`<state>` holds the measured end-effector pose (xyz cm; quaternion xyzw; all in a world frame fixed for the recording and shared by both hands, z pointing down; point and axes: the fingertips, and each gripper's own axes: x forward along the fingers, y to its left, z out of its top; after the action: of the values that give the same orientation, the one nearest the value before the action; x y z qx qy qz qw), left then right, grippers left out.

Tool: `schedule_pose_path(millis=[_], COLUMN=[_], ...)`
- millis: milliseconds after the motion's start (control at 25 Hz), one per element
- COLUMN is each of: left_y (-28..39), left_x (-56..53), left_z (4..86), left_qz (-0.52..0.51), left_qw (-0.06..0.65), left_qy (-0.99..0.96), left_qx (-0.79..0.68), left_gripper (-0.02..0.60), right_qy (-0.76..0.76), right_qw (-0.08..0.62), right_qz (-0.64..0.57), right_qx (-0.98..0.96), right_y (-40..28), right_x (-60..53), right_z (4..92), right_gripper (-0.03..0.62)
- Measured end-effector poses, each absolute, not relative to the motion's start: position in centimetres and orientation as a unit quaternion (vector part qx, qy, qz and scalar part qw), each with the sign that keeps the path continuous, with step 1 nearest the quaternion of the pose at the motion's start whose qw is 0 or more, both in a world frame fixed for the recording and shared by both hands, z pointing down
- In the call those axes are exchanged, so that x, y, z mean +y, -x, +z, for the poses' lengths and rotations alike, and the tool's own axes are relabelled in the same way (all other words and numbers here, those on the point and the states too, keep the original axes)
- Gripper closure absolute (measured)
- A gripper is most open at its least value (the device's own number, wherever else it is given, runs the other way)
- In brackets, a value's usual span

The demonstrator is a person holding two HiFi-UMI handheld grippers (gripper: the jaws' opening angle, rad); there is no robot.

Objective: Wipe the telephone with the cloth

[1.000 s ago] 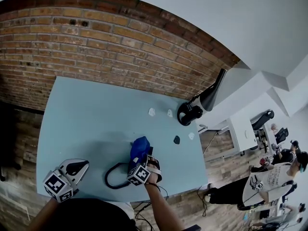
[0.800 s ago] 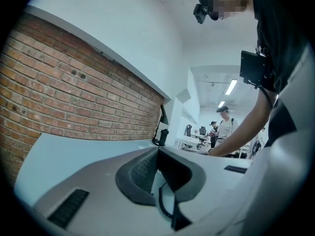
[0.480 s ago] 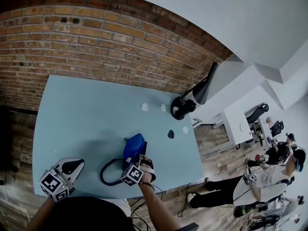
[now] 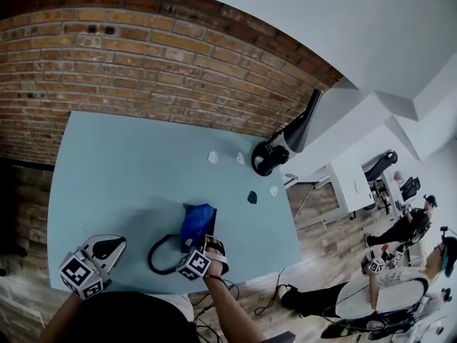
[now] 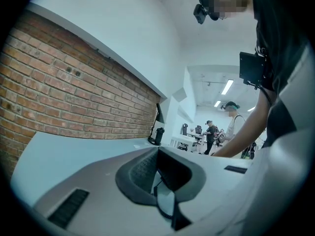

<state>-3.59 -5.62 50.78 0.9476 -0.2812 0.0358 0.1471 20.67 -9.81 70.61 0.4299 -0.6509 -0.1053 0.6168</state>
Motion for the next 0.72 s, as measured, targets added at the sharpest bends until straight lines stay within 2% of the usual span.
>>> schedule_pose_path(millis=[720], left_y=[2.7], left_x=[-4.9], left_z=[51.5], left_qz=[0.039], left_qw=[0.144], left_qy=[-0.953], left_qx=[-0.263], left_gripper=[0.558], right_qy=[-0.433], right_qw=[0.62], right_qz=[-0.074], right_qx=[-0.651], right_y=[-20.2], right_x=[-5.2], right_z=[72.8], right_gripper=[0.53])
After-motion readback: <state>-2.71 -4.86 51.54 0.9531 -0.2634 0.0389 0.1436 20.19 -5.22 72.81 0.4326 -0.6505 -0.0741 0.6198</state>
